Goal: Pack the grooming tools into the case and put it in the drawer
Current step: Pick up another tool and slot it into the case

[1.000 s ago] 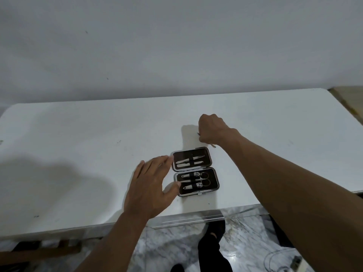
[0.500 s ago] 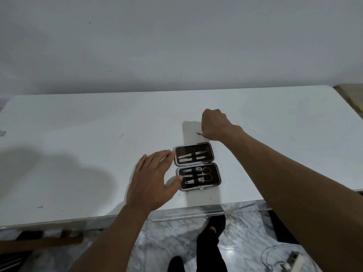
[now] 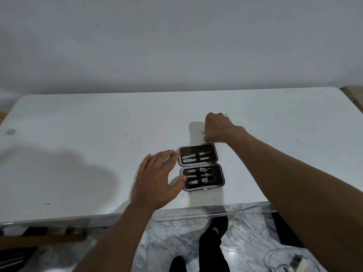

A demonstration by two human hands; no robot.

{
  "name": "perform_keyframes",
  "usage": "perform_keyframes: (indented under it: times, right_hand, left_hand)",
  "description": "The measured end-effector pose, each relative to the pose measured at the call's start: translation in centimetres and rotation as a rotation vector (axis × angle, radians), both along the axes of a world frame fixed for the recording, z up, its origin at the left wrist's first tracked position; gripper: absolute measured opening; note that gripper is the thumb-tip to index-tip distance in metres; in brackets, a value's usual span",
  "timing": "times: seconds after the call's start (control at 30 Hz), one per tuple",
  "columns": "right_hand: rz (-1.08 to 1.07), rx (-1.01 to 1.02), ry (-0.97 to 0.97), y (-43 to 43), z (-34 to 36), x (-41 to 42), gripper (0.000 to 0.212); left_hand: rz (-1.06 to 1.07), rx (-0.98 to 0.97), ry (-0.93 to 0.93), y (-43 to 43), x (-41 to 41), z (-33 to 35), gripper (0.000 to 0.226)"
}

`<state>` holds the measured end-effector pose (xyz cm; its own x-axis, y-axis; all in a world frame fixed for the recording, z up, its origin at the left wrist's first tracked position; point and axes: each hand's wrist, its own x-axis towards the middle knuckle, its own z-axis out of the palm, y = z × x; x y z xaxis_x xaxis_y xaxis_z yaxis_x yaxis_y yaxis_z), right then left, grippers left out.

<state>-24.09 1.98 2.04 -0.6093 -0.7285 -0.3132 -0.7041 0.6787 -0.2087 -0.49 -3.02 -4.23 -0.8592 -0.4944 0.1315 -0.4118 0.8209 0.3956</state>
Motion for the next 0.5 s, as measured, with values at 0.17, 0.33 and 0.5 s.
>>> perform_keyframes:
  times: [0.17, 0.33, 0.5]
  right_hand:
    - [-0.03, -0.025, -0.021, 0.1, -0.4, -0.1, 0.027]
    - [-0.095, -0.047, -0.08, 0.7, -0.5, 0.3, 0.027]
    - [-0.176, -0.15, -0.205, 2.1, 0.5, 0.2, 0.023]
  left_hand:
    - [-0.003, -0.008, -0.006, -0.1, 0.0, 0.0, 0.066]
    - [0.0, -0.012, -0.004, -0.1, -0.1, -0.1, 0.066]
    - [-0.002, -0.018, -0.002, -0.2, 0.0, -0.2, 0.067]
